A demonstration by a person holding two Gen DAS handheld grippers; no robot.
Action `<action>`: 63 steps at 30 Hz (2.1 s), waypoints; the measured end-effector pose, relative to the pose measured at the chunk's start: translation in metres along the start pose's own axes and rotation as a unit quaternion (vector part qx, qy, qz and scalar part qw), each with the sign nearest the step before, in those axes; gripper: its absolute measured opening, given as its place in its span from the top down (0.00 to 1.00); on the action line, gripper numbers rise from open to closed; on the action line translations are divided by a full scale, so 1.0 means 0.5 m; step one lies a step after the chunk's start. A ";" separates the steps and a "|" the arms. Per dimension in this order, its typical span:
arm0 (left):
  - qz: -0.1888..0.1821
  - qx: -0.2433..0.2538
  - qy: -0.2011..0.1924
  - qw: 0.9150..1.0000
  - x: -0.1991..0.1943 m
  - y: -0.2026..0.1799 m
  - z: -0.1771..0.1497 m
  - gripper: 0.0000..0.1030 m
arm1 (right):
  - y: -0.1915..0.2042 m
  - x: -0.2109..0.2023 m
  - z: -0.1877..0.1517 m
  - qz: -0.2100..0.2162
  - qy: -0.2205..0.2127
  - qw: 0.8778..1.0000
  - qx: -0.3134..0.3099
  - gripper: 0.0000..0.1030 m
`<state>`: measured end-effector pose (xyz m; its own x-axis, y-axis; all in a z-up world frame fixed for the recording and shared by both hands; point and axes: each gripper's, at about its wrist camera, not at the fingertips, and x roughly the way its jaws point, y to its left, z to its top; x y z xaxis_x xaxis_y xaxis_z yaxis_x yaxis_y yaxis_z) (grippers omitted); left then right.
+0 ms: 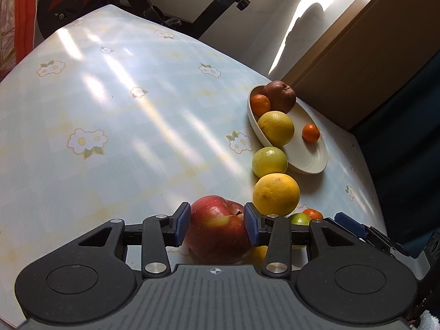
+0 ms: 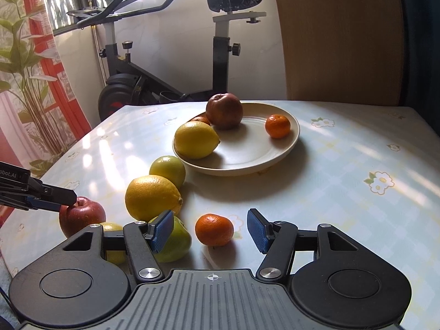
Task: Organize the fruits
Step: 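Close the left gripper around the red apple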
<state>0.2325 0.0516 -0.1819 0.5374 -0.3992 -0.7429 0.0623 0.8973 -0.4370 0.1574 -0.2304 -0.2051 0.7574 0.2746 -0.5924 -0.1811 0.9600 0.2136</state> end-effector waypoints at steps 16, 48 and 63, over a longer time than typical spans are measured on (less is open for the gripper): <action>-0.017 -0.014 -0.006 1.000 -0.030 0.050 -0.029 0.50 | 0.155 0.018 0.035 0.095 0.035 0.987 -0.122 0.46; -0.062 -0.055 0.009 0.996 -0.027 0.112 -0.020 0.48 | 0.316 0.089 0.017 0.153 0.106 0.936 -0.298 0.45; -0.076 -0.077 0.014 0.994 -0.003 0.118 -0.011 0.52 | 0.313 0.089 0.008 0.158 0.100 0.935 -0.302 0.48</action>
<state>0.2307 0.1040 -0.2091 0.5087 -0.5341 -0.6752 0.0093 0.7877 -0.6160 0.1653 -0.0682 -0.1946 0.4840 0.4973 -0.7200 -0.7431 0.6681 -0.0381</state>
